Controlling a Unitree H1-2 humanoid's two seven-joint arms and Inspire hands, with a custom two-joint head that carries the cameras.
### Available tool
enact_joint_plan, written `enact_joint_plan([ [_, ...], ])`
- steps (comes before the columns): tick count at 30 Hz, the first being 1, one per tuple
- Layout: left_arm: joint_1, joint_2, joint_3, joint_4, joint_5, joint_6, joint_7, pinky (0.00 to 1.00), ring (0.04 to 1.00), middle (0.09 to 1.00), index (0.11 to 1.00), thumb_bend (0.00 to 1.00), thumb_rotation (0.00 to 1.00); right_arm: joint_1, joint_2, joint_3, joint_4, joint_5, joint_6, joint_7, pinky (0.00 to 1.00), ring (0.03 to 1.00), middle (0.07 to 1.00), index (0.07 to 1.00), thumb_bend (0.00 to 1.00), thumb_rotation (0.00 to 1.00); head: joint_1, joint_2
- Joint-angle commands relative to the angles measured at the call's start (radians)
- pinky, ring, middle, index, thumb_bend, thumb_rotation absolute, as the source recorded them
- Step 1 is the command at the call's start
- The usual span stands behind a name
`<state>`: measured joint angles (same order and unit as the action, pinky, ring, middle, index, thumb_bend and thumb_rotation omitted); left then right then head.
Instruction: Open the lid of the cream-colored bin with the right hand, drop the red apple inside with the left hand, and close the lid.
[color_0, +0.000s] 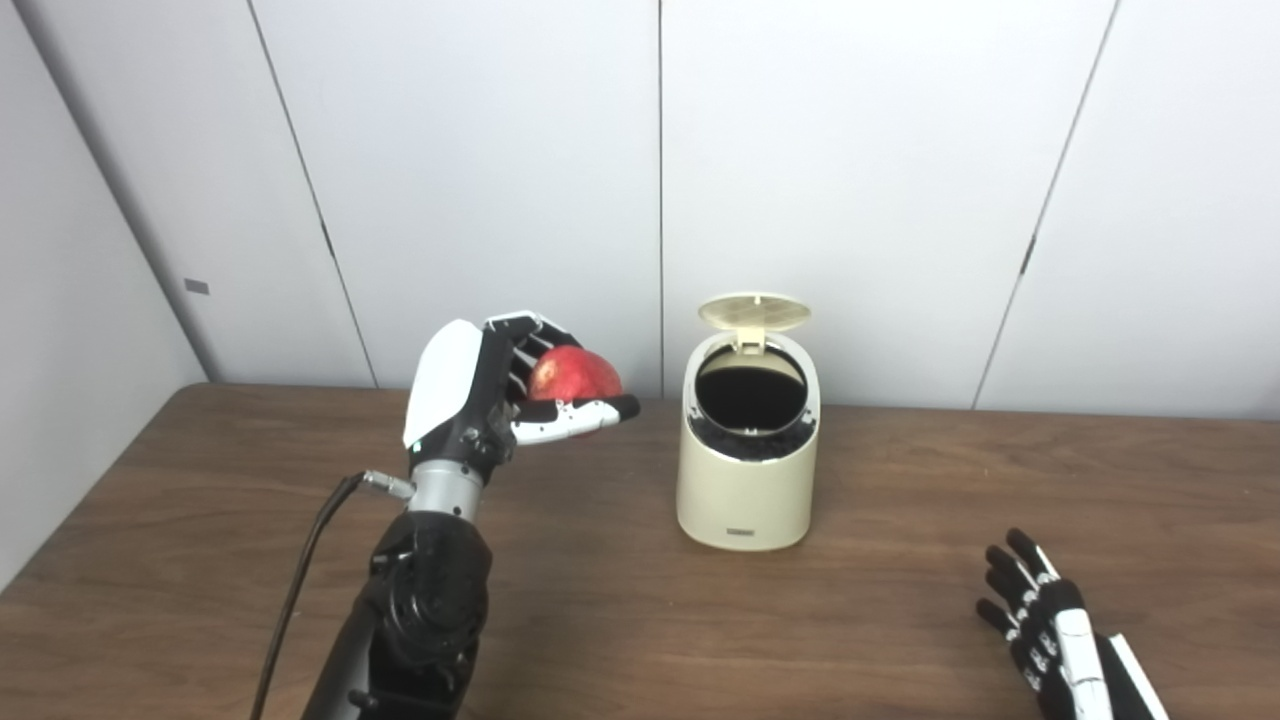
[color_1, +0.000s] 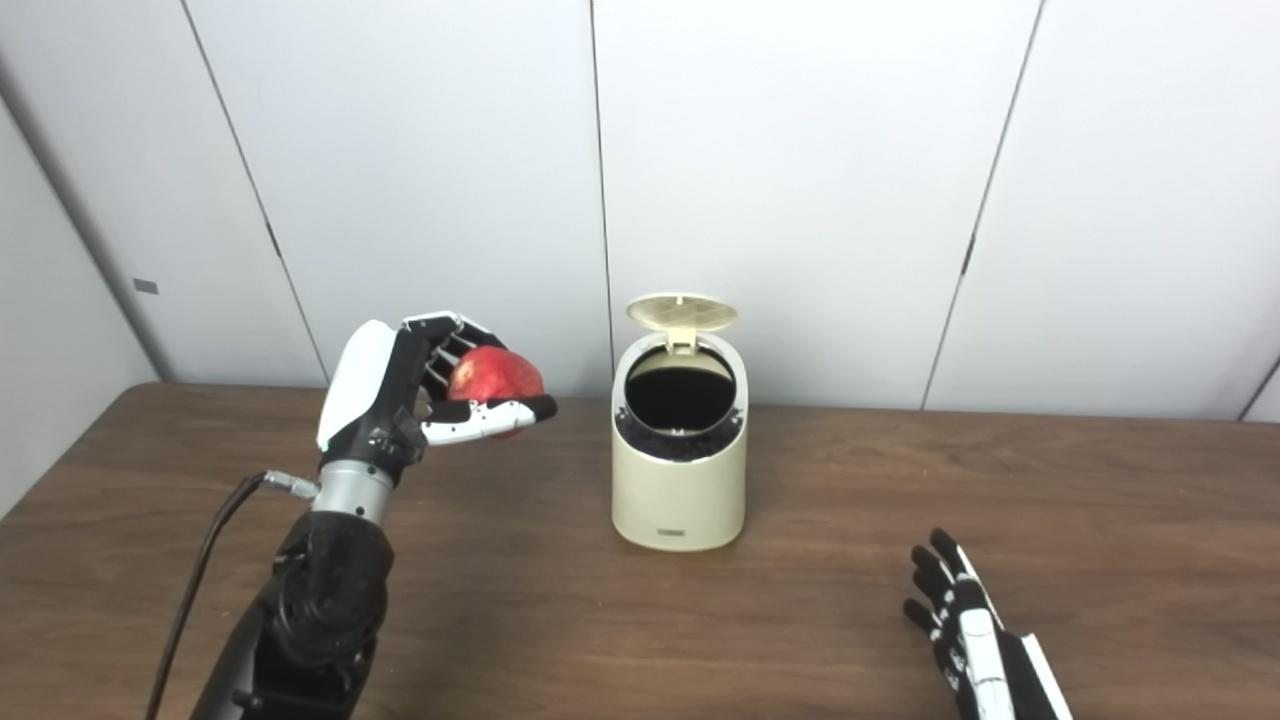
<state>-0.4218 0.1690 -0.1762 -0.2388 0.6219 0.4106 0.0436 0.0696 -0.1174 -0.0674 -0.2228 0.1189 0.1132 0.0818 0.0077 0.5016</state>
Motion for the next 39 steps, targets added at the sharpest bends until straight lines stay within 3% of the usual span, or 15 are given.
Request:
enact_joint_plan([
  [1,-0.031,-0.016,-0.019,-0.029,0.033,-0.056,0.033,0.3,0.412,0.529,0.509,0.47,0.0,-0.023,0.014,0.007,-0.003,-0.007,-0.04,-0.003,0.9,0.951,0.936,0.941,0.58,0.98,-0.014,-0.002],
  [9,-0.084,-0.076,-0.098,0.059,0.071,-0.174,0.04,0.35,0.409,0.501,0.512,0.48,0.0,-0.047,0.059,0.021,0.033,-0.038,-0.077,-0.03,0.88,0.925,0.915,0.913,0.59,0.96,-0.059,-0.018],
  [21,-0.184,-0.214,-0.091,0.276,0.066,-0.299,0.179,0.33,0.399,0.49,0.521,0.47,0.0,-0.049,0.066,0.042,0.014,-0.074,-0.076,-0.043,0.86,0.921,0.909,0.903,0.59,0.99,-0.072,-0.018],
  [30,-0.217,-0.205,-0.094,0.353,0.088,-0.327,0.225,0.34,0.402,0.495,0.513,0.47,0.0,-0.046,0.066,0.029,0.007,-0.062,-0.071,-0.046,0.87,0.916,0.902,0.907,0.61,0.95,-0.064,-0.012],
  [39,-0.201,-0.185,-0.083,0.321,0.095,-0.31,0.213,0.35,0.404,0.477,0.524,0.47,0.0,-0.049,0.058,0.019,0.013,-0.05,-0.074,-0.04,0.87,0.914,0.898,0.907,0.62,0.93,-0.052,-0.005],
])
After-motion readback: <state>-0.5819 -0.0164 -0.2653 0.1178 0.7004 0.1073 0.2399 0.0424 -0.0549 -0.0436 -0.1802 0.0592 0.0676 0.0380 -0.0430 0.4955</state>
